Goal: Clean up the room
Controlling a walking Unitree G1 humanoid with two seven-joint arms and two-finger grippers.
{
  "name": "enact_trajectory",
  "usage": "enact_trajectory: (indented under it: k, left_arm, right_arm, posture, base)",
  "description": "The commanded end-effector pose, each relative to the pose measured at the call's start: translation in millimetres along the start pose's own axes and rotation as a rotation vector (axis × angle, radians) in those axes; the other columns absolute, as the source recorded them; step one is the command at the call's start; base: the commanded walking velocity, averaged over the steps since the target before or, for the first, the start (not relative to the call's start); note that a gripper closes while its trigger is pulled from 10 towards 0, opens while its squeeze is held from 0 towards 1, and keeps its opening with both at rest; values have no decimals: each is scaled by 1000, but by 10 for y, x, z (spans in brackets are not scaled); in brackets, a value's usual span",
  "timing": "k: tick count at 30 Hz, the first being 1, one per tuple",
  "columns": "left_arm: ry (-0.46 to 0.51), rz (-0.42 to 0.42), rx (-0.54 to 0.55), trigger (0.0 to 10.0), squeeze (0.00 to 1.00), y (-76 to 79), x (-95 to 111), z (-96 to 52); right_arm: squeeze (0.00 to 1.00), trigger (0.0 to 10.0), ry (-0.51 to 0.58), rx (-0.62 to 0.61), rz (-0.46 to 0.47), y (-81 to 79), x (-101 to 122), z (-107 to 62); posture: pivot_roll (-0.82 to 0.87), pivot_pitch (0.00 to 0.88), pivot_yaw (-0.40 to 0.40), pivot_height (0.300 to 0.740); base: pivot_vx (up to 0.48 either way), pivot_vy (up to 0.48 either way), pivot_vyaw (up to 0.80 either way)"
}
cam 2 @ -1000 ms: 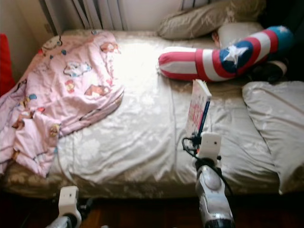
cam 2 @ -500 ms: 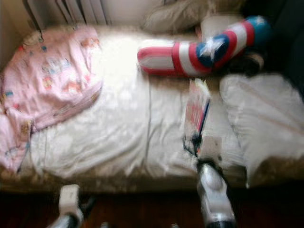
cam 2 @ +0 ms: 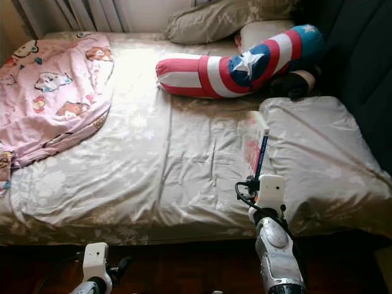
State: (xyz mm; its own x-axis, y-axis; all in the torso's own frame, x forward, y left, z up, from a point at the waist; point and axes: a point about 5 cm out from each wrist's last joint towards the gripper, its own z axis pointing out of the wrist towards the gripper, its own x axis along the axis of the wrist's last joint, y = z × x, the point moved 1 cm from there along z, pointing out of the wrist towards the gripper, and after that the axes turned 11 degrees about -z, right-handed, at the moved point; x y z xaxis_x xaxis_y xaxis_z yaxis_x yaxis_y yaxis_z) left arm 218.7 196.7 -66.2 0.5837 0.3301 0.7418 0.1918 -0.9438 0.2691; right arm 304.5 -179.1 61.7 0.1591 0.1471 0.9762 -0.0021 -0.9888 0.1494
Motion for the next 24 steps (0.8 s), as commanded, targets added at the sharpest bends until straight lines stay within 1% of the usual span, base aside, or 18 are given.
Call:
enact_trajectory:
  k: [1,4,6,24]
  left_arm:
    - [-39,16,23,10000,0,-79,-86,-42]
    - [-39,18,22,10000,0,-78,-85,-42]
    - [-37,21,18,10000,0,-73,-79,-39]
    - [-29,38,2,10000,0,-57,-59,-34]
  right_arm:
    - [0,10000,42,24,-32,-32,69,0]
    - [0,10000,44,28,-34,-35,65,-4]
    - [0,10000,40,22,-4,-34,55,-6]
    - [0,10000,28,-6,26,-40,7,3]
  posture:
    - [-21,170,-36,740]
    - [-22,163,-33,740]
    - [-22,162,-32,740]
    - [-22,135,-19,740]
  base:
    - [247,0,800]
    - [254,0,800]
    - [272,0,606]
    - [296,0,0]
